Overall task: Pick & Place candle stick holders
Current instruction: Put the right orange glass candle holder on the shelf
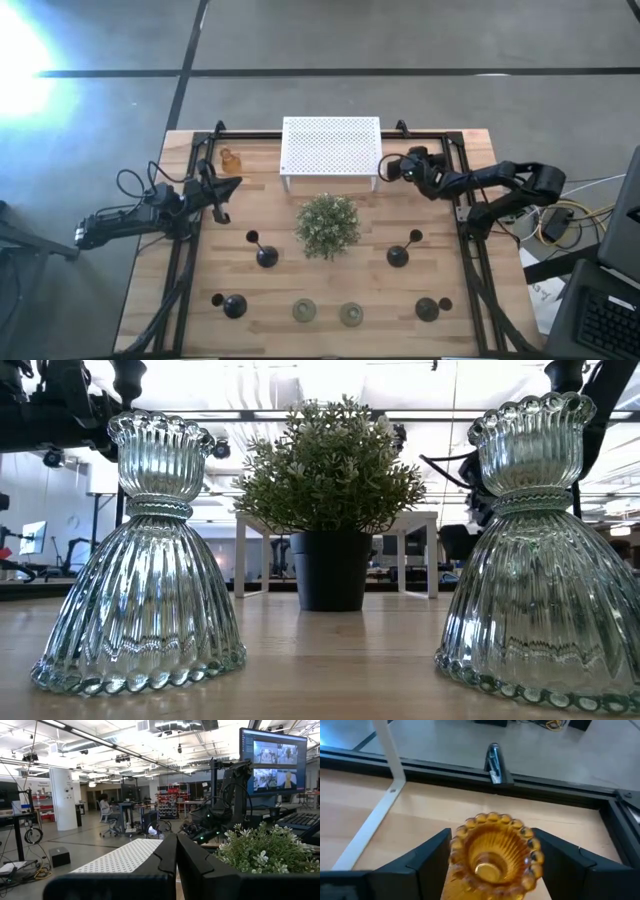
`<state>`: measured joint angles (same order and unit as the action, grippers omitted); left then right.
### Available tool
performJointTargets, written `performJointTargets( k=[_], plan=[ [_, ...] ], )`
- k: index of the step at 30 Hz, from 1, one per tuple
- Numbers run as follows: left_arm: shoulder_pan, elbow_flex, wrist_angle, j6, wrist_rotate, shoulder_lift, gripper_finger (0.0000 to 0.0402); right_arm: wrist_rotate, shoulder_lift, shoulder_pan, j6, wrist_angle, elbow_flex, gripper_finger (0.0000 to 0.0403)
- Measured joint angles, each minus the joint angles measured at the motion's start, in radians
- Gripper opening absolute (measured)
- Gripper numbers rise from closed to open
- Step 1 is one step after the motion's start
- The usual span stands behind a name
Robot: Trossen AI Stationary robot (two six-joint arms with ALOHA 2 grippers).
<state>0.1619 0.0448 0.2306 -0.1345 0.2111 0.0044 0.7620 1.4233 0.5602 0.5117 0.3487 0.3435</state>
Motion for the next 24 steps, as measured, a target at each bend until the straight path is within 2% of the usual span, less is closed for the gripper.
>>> performJointTargets(
  k=[10,18,24],
  plan=[
    [0.0,0.0,0.0,0.0,0.0,0.0,0.0014,-0.005,-0.026,0.005,0.002,-0.009,-0.004,0.0144],
    [0.0,0.0,0.0,0.0,0.0,0.0,0.0014,-0.006,-0.066,0.005,-0.005,-0.085,-0.005,0.0144],
    [0.0,0.0,0.0,0.0,0.0,0.0,0.0014,-0.006,-0.215,0.005,-0.024,-0.182,-0.003,0.0144]
  ],
)
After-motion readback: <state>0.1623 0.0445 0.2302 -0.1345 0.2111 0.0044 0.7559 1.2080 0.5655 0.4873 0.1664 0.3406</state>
